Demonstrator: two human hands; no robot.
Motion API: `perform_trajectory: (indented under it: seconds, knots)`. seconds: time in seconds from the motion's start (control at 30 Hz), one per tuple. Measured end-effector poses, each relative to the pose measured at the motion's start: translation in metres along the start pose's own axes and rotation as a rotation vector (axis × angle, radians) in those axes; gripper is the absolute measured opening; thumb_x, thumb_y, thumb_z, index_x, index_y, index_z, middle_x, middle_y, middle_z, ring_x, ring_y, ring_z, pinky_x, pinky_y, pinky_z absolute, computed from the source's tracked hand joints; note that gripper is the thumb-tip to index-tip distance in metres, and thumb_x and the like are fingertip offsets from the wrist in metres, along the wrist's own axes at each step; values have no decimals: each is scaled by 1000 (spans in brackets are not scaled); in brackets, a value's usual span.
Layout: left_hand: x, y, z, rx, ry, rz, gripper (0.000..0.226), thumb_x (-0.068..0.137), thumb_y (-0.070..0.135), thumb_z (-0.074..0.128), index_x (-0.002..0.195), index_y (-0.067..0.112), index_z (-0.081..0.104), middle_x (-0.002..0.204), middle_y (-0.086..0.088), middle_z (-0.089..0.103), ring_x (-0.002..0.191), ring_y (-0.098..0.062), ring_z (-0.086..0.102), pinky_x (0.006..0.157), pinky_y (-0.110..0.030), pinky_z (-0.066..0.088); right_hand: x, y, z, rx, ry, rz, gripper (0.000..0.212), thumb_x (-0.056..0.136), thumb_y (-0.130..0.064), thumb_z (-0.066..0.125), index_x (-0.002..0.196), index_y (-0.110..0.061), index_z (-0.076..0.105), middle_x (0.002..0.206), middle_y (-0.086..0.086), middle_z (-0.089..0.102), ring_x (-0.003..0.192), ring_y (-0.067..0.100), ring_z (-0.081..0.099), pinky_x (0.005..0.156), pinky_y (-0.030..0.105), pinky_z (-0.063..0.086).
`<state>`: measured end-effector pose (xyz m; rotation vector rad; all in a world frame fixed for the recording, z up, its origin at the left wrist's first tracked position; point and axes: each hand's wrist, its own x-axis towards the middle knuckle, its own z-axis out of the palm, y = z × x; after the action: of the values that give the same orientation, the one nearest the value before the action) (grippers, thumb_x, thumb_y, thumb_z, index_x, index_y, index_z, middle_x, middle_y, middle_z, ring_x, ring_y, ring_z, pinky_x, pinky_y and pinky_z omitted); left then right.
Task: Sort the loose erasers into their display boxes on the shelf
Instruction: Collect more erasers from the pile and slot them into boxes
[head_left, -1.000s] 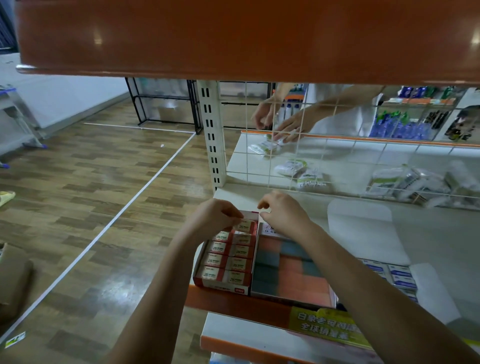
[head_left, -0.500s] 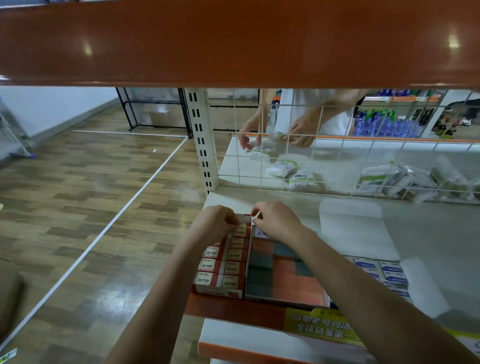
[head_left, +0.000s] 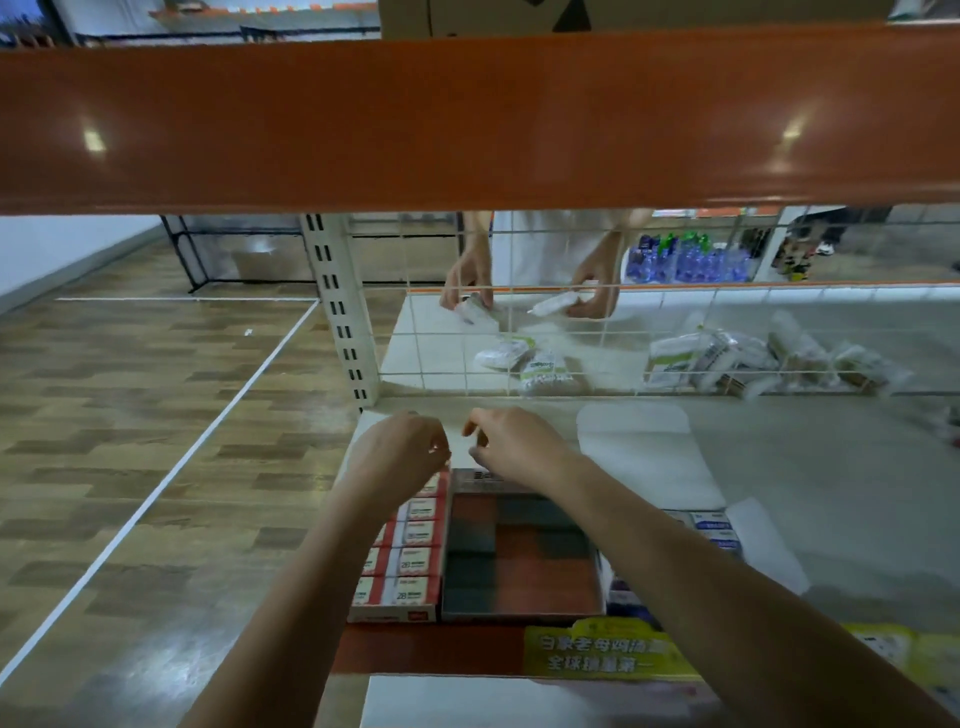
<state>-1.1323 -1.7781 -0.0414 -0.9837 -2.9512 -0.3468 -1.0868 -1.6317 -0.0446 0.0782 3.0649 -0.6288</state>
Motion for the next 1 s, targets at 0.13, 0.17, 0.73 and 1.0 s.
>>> perform_trajectory:
  seconds: [0.13, 0.17, 0.73, 1.0]
  knots:
    - [20, 42, -10, 11, -1, 107, 26, 92, 36, 53, 113, 23, 60, 115, 1, 58, 99, -15, 57, 79, -27, 47, -22, 26, -28, -38, 73, 45, 27, 89, -23, 57, 115, -18, 55, 109, 2, 62, 98, 20, 59, 79, 33, 48]
    - [27, 55, -10, -1, -12, 141, 27, 92, 35, 53, 115, 22, 59, 118, -1, 56, 100, -17, 56, 79, -28, 47, -29, 35, -36, -56, 87, 58, 29, 88, -22, 58, 116, -17, 55, 110, 3, 62, 99, 21, 59, 82, 35, 49]
    - [99, 352, 38, 12, -279, 657, 46, 91, 42, 52, 133, 24, 44, 137, -3, 45, 127, -22, 41, 99, -33, 33, -207, 267, -129, -104, 129, 660, 43, 88, -27, 59, 129, -18, 49, 132, 8, 48, 121, 23, 45, 100, 30, 34]
    - [104, 498, 89, -118, -337, 792, 40, 87, 28, 60, 126, 22, 53, 129, -5, 54, 116, -23, 51, 92, -31, 39, -288, 379, -164, -98, 157, 798, 46, 89, -23, 59, 132, -16, 47, 139, 7, 44, 126, 23, 43, 100, 30, 34]
